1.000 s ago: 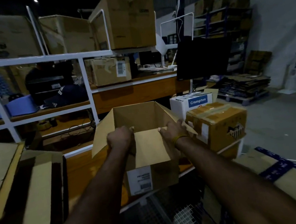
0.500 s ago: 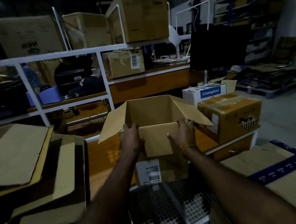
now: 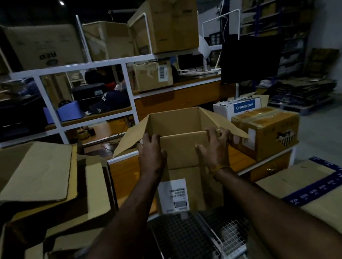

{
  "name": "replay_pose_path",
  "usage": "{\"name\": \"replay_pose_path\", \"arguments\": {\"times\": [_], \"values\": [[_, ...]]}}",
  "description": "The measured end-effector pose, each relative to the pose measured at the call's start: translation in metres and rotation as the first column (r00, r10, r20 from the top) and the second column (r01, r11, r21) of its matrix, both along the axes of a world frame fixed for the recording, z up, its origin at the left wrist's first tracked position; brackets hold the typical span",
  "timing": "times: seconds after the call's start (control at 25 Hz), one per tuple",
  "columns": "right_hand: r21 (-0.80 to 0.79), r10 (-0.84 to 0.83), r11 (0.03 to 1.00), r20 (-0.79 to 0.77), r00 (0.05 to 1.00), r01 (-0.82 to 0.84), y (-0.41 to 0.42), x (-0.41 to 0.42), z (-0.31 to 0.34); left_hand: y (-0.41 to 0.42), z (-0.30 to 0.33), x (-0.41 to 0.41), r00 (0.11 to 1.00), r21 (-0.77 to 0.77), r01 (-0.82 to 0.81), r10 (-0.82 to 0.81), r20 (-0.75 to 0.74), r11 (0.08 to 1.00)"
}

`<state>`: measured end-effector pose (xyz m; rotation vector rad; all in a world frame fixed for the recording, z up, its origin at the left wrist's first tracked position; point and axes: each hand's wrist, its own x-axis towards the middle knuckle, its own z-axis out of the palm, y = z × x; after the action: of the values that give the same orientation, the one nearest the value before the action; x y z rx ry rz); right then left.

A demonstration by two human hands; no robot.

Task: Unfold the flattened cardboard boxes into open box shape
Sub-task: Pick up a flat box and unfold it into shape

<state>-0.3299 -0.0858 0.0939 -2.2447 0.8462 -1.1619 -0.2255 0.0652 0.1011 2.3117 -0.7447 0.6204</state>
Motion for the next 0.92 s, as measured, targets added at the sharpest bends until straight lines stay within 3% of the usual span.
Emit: {"name": "replay_pose_path", "arguments": {"times": [0.32,0.48,0.92], "values": [[-0.203,-0.039,0.974,0.283,0.958,0.100,0.143,-0.022,0.076,0.130,0.066,0.001,0.971,-0.180,0.110,-0.067,0.229,0.977],[-0.258,-0.023,0.959,0.350,0.936,0.120,0.214,-0.021,0.110,0.201,0.097,0.001,0.945,-0.256,0.131,-0.042,0.325,0.958],[-0.303,0.222,0.951,0.529,0.819,-0.062,0.358,0.032,0.147,0.371,0.140,0.013,0.886,-0.356,-0.015,0.178,0.429,0.934]]}}
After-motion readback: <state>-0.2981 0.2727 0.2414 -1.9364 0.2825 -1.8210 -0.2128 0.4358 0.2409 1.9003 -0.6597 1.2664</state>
